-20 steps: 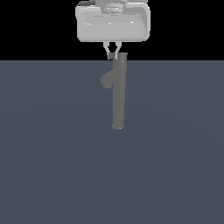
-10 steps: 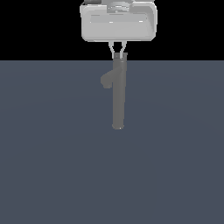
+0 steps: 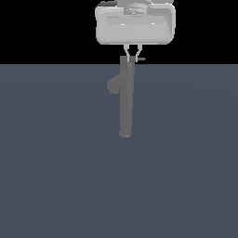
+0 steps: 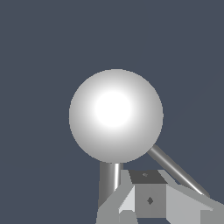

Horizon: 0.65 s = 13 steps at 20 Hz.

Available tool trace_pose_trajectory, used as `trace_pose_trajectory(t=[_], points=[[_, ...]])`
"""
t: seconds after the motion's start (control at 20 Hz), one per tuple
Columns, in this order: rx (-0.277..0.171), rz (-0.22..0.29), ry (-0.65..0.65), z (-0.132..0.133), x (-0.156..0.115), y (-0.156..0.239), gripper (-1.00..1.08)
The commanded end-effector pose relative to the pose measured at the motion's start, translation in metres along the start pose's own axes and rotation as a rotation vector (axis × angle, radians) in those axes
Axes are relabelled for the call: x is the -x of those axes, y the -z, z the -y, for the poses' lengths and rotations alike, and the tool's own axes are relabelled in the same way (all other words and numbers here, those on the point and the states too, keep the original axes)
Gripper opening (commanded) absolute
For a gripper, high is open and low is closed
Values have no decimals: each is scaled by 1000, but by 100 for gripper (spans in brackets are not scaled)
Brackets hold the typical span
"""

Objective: Turn on the faucet by rotating a designated handle.

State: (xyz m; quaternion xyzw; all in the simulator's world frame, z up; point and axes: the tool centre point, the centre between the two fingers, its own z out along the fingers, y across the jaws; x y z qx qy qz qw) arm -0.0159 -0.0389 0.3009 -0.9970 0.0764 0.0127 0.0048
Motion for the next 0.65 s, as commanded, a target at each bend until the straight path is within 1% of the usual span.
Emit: trace_pose_trajectory(t=[0.0,0.55,0.6], points=[[3,-17,-13,-11,-16,0,-100],[7,-26,-45,-43,-52,2,-100],[7,-26,-45,-43,-52,2,-100]])
